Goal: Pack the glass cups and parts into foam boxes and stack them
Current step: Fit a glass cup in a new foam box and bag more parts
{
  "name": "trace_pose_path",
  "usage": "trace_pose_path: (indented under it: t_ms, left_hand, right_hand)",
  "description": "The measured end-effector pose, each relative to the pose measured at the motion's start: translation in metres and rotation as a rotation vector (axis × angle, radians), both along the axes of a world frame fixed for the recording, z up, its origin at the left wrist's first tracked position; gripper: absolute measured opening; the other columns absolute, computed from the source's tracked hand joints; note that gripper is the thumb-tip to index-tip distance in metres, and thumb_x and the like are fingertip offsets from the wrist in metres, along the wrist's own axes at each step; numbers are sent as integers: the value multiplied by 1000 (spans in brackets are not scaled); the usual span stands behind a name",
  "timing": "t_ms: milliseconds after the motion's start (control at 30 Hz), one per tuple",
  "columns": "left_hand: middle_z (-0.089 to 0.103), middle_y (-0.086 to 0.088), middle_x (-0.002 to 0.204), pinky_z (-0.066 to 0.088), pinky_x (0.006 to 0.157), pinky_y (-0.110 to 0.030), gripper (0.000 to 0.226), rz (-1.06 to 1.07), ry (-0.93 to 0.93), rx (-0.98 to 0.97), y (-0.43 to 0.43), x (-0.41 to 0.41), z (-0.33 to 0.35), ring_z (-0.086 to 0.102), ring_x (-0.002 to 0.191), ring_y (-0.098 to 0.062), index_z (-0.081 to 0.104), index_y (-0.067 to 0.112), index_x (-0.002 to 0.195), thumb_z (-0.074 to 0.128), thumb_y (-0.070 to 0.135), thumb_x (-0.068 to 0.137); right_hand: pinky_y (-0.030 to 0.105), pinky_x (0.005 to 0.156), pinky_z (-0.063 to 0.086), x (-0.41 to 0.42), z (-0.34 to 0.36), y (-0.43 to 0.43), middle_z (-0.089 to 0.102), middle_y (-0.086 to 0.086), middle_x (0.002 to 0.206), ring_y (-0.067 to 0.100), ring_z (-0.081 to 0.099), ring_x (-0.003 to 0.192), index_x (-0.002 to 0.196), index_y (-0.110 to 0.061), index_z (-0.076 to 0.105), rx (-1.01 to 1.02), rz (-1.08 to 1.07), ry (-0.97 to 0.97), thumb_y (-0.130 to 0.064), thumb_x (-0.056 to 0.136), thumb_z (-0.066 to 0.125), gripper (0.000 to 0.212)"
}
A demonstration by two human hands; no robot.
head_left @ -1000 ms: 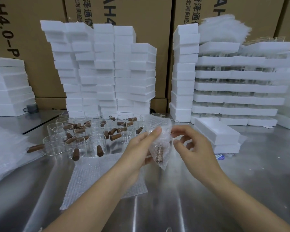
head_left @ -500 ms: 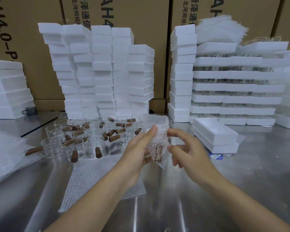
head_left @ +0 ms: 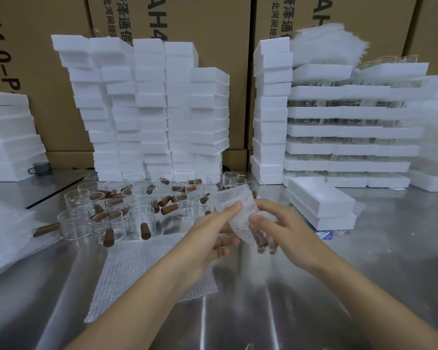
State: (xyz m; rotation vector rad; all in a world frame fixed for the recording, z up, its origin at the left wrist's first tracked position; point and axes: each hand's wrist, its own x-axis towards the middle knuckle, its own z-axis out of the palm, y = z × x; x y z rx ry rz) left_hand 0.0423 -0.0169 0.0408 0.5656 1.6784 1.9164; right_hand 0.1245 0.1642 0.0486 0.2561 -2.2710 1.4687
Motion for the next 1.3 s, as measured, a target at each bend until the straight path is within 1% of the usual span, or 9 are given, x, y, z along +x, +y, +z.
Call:
trace_pose_path:
  t_ms: [133, 300, 433, 633, 767, 900, 1067, 1233, 1300]
  left_hand:
    - [83, -6, 98, 59, 68, -27, 61, 75, -154, 102, 1, -2, 2, 78, 83, -17, 75, 18, 121, 91, 47, 69]
    - [80, -16, 118, 57, 73, -33, 76, 48, -453, 297, -10, -8, 11, 79, 109, -28, 57, 9, 141, 92, 27, 76]
    - [75, -17, 131, 53, 75, -32, 87, 41, -481, 390, -14, -9, 14, 76, 109, -26, 48, 14, 147, 97, 30, 76]
    - [73, -28, 127, 66, 77, -31, 81, 53, -483, 535, -14, -11, 17, 77, 105, -34, 54, 10, 143, 96, 12, 74]
    - [73, -28, 127, 66, 85, -33, 73, 31, -469, 601, -17, -13, 17, 77, 111, -35, 58, 6, 139, 94, 7, 76]
    - [74, -26, 125, 66, 84, -32, 65, 179, -413, 563, -17, -10, 23, 77, 101, -29, 67, 13, 125, 98, 18, 69]
    - [83, 12, 91, 49, 71, -28, 26, 305, -175, 429, -17, -10, 28, 69, 95, -18, 88, 41, 87, 92, 45, 62]
    - [77, 18, 119, 48, 75, -28, 33, 359, -71, 397, -21, -19, 27, 68, 112, -16, 84, 51, 95, 93, 57, 63]
    - [66, 17, 136, 47, 84, -29, 64, 371, -31, 345, -20, -18, 26, 59, 125, -14, 81, 42, 116, 93, 63, 57]
  right_hand:
    - [28, 77, 55, -14, -8, 36, 68, -13, 120, 13, 67, 67, 121, -33, 72, 227, -502, 92, -34, 99, 70, 22]
    - [38, 98, 40, -18, -18, 90, 50, -3, 153, 24, 58, 129, 149, -24, 53, 332, -798, -76, -35, 97, 67, 56]
    - [43, 89, 49, -19, -28, 108, 52, 5, 142, 29, 64, 109, 152, -24, 47, 373, -834, -211, -29, 96, 64, 59]
    - [41, 86, 46, -20, -25, 111, 61, 4, 111, 20, 52, 94, 141, -23, 55, 330, -899, -108, -20, 95, 67, 48]
    - [43, 82, 54, -13, -12, 96, 54, -7, 113, 17, 63, 83, 136, -31, 57, 311, -850, 1, -38, 93, 73, 46]
    - [31, 68, 41, -8, -2, 79, 61, -12, 93, 4, 58, 82, 93, -37, 65, 394, -648, 89, -54, 93, 72, 18]
    - [31, 76, 46, -1, 1, 64, 64, -15, 92, 3, 59, 91, 83, -37, 68, 511, -466, 38, -71, 89, 64, 35]
    - [30, 67, 38, -2, -1, 62, 58, -15, 76, 3, 55, 74, 62, -31, 60, 615, -356, -121, -72, 91, 57, 50]
    - [32, 68, 42, -3, -5, 61, 57, -22, 74, 4, 51, 66, 54, -34, 55, 634, -293, -197, -65, 94, 62, 51]
